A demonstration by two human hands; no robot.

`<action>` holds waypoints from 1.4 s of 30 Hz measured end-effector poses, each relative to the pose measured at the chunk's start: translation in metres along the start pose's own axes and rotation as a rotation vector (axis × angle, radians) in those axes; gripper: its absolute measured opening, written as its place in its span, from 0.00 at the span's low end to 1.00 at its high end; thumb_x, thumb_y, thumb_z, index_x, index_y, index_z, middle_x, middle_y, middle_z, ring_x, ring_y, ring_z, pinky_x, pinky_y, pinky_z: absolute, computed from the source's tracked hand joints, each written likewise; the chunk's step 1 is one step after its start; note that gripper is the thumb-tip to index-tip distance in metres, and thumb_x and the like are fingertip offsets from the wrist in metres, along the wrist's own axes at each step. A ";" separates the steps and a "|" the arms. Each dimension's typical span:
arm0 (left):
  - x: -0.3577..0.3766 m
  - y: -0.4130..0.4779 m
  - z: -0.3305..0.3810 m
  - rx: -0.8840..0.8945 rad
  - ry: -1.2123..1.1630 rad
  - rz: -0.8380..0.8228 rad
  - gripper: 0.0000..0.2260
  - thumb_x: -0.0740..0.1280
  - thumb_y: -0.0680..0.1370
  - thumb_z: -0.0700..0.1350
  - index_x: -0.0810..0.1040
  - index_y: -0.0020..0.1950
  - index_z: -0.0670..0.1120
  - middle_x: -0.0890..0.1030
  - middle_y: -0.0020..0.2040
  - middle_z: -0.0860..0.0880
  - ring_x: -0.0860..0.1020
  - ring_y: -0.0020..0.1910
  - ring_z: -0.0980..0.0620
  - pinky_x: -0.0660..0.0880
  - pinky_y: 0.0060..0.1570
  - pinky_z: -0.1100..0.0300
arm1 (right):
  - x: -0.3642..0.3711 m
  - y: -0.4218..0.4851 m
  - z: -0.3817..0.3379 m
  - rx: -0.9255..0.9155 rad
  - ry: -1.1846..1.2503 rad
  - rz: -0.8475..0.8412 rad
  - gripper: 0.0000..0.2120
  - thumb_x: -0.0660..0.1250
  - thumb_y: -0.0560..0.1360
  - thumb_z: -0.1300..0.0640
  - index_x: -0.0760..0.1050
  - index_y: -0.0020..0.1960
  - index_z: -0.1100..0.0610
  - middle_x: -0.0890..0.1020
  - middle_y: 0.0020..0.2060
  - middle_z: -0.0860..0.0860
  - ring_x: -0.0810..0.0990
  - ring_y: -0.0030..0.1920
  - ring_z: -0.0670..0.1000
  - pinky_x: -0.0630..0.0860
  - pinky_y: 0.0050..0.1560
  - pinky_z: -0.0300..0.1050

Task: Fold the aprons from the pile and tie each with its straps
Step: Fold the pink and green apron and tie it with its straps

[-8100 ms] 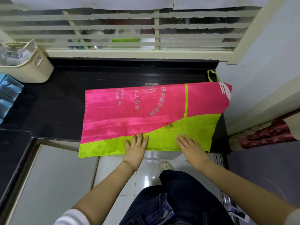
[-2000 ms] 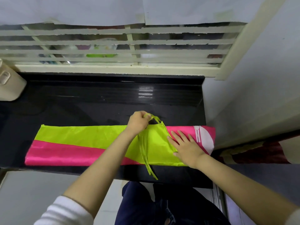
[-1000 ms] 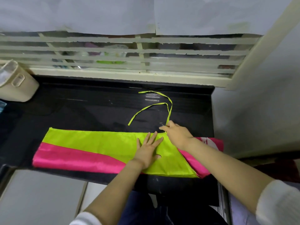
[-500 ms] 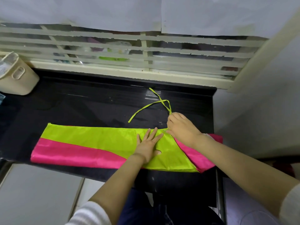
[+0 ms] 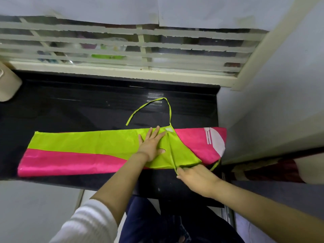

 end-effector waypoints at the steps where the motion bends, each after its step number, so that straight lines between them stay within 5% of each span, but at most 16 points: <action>1: 0.000 0.000 0.000 0.001 -0.003 0.001 0.34 0.67 0.77 0.49 0.51 0.77 0.56 0.40 0.78 0.55 0.38 0.76 0.50 0.39 0.70 0.37 | 0.010 -0.005 -0.008 -0.017 -0.004 -0.001 0.15 0.52 0.73 0.50 0.73 0.33 0.52 0.74 0.20 0.48 0.73 0.17 0.46 0.54 0.18 0.37; 8: 0.000 0.002 -0.001 0.020 -0.019 0.020 0.34 0.68 0.76 0.46 0.52 0.77 0.57 0.42 0.78 0.54 0.39 0.76 0.49 0.40 0.70 0.36 | 0.022 -0.029 -0.020 -0.039 0.087 0.196 0.21 0.53 0.75 0.42 0.75 0.32 0.50 0.77 0.27 0.45 0.78 0.31 0.46 0.71 0.25 0.39; 12: 0.000 -0.003 0.002 0.027 0.018 0.051 0.33 0.67 0.76 0.49 0.53 0.77 0.55 0.43 0.78 0.53 0.40 0.77 0.49 0.41 0.70 0.37 | 0.000 -0.009 0.004 0.118 0.173 0.352 0.15 0.54 0.76 0.52 0.78 0.49 0.55 0.80 0.44 0.50 0.80 0.47 0.52 0.80 0.47 0.46; 15: 0.003 -0.014 0.005 0.016 0.093 0.186 0.29 0.66 0.77 0.49 0.58 0.76 0.52 0.46 0.78 0.49 0.42 0.77 0.48 0.42 0.72 0.40 | 0.001 0.011 0.014 0.292 0.206 0.225 0.20 0.58 0.76 0.54 0.73 0.66 0.59 0.73 0.66 0.57 0.71 0.68 0.58 0.68 0.67 0.54; 17: 0.008 -0.028 0.008 0.008 0.145 0.268 0.25 0.64 0.78 0.47 0.61 0.74 0.50 0.51 0.78 0.47 0.46 0.77 0.46 0.44 0.72 0.41 | 0.018 0.016 0.014 0.369 0.330 0.038 0.25 0.54 0.82 0.54 0.55 0.76 0.59 0.53 0.76 0.56 0.50 0.76 0.58 0.49 0.75 0.54; 19: 0.016 -0.044 0.008 -0.010 0.202 0.346 0.22 0.66 0.77 0.44 0.68 0.70 0.48 0.60 0.76 0.42 0.56 0.75 0.41 0.51 0.70 0.36 | 0.032 0.013 0.015 0.395 0.367 -0.055 0.27 0.49 0.83 0.54 0.42 0.77 0.55 0.40 0.76 0.52 0.37 0.76 0.55 0.37 0.74 0.50; 22: 0.035 -0.061 -0.010 -0.112 0.238 0.337 0.18 0.60 0.77 0.48 0.75 0.66 0.47 0.71 0.69 0.40 0.70 0.67 0.37 0.63 0.58 0.28 | 0.038 0.006 0.019 0.396 0.529 0.002 0.28 0.52 0.82 0.56 0.43 0.77 0.54 0.40 0.76 0.49 0.35 0.75 0.49 0.35 0.75 0.48; 25: 0.053 -0.069 -0.021 -0.153 0.224 0.257 0.23 0.43 0.82 0.54 0.66 0.72 0.49 0.68 0.71 0.42 0.68 0.69 0.38 0.63 0.59 0.29 | 0.030 0.001 0.029 0.573 0.678 0.194 0.27 0.60 0.80 0.55 0.55 0.75 0.59 0.58 0.74 0.52 0.55 0.75 0.52 0.53 0.74 0.46; 27: 0.058 -0.067 -0.024 -0.172 0.220 0.249 0.25 0.38 0.82 0.55 0.61 0.74 0.49 0.66 0.73 0.42 0.64 0.71 0.39 0.60 0.61 0.31 | 0.023 -0.002 0.037 0.768 0.723 0.283 0.22 0.61 0.79 0.54 0.63 0.70 0.61 0.69 0.65 0.56 0.70 0.65 0.57 0.68 0.63 0.50; 31: 0.059 -0.064 -0.024 -0.168 0.207 0.221 0.24 0.38 0.82 0.55 0.61 0.73 0.49 0.68 0.72 0.41 0.68 0.69 0.38 0.63 0.58 0.30 | 0.023 0.003 0.041 0.781 0.751 0.145 0.12 0.59 0.80 0.55 0.65 0.60 0.60 0.80 0.48 0.59 0.80 0.48 0.62 0.71 0.40 0.49; 37: 0.053 -0.065 -0.020 -0.144 0.211 0.185 0.28 0.38 0.82 0.56 0.70 0.71 0.49 0.69 0.71 0.41 0.69 0.69 0.38 0.63 0.59 0.29 | 0.027 -0.006 0.057 0.845 0.629 0.182 0.10 0.61 0.75 0.65 0.69 0.56 0.60 0.77 0.48 0.59 0.75 0.51 0.62 0.70 0.52 0.53; 42: 0.063 -0.067 -0.019 -0.134 0.209 0.142 0.25 0.39 0.82 0.55 0.63 0.74 0.49 0.66 0.73 0.41 0.64 0.71 0.39 0.59 0.60 0.31 | 0.004 0.007 0.037 0.595 0.391 0.371 0.31 0.66 0.64 0.76 0.69 0.66 0.63 0.72 0.64 0.60 0.67 0.69 0.62 0.61 0.70 0.52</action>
Point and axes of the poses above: each hand's wrist, its own y-axis towards the middle knuckle, its own x-axis out of the palm, z = x × y, the point moved 4 cm from there along y, towards the middle knuckle
